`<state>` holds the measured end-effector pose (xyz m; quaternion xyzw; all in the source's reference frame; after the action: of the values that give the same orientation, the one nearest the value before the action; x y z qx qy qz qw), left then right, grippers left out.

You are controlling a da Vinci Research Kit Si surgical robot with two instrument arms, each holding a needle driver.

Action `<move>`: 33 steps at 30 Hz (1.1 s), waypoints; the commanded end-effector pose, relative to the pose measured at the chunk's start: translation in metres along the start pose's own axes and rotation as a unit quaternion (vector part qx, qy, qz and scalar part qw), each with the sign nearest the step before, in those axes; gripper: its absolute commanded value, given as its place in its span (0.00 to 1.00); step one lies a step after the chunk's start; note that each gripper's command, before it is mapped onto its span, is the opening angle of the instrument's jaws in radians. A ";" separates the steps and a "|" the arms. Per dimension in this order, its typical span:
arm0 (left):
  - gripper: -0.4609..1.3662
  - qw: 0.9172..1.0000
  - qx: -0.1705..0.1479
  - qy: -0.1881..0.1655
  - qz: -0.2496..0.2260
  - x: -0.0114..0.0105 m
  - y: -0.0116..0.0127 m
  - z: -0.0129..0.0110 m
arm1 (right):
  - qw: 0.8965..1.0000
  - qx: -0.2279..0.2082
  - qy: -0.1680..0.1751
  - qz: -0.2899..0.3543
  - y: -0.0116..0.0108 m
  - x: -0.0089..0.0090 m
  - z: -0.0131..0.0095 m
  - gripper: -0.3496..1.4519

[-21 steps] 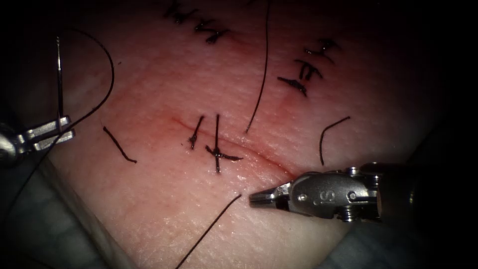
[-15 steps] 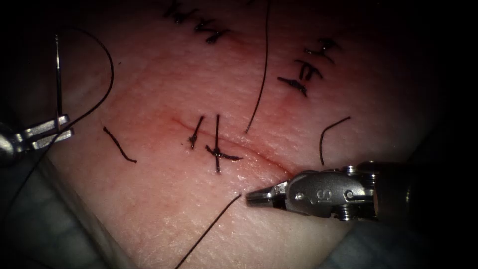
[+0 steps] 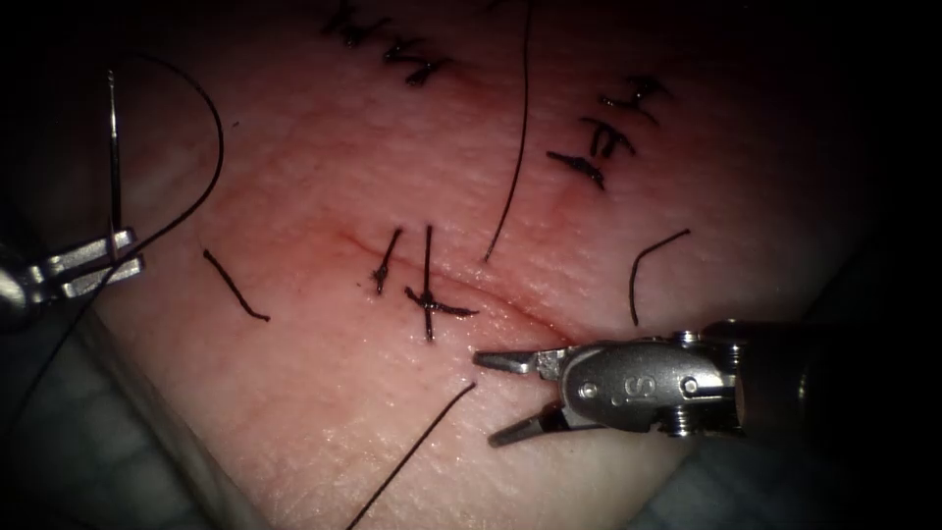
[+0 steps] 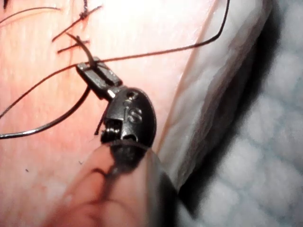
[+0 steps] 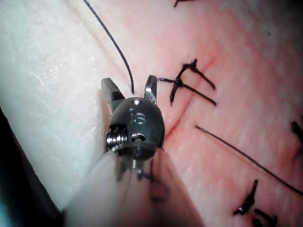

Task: Wound Closure
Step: Pull the suture through the tissue using the right hand until a small length is left atop the wound.

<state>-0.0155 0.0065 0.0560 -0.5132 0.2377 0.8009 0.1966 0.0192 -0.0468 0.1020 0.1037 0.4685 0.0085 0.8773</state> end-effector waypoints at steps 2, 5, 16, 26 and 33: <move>0.06 1.000 -0.003 0.000 0.000 -0.0001 0.0001 0.0000 | 1.000 0.003 -0.001 -0.002 -0.0001 -0.0001 0.0004 0.89; 0.06 1.000 -0.002 0.000 0.001 -0.0002 0.0002 0.0000 | 1.000 0.000 -0.001 -0.003 -0.0001 -0.0002 0.0012 0.87; 0.06 1.000 -0.003 0.002 0.000 -0.0004 0.0006 -0.0001 | 1.000 -0.011 0.002 -0.006 -0.0002 -0.0006 0.0035 0.78; 0.06 1.000 -0.003 0.003 0.000 -0.0005 0.0006 -0.0002 | 1.000 0.010 0.010 -0.008 -0.0007 -0.0012 0.0039 0.00; 0.06 1.000 -0.004 0.003 0.000 -0.0006 0.0005 -0.0001 | 1.000 0.006 0.003 -0.007 -0.0012 -0.0007 0.0028 0.00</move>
<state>-0.0154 0.0060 0.0566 -0.5165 0.2361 0.7997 0.1947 0.0211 -0.0485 0.1037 0.1093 0.4721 -0.0007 0.8747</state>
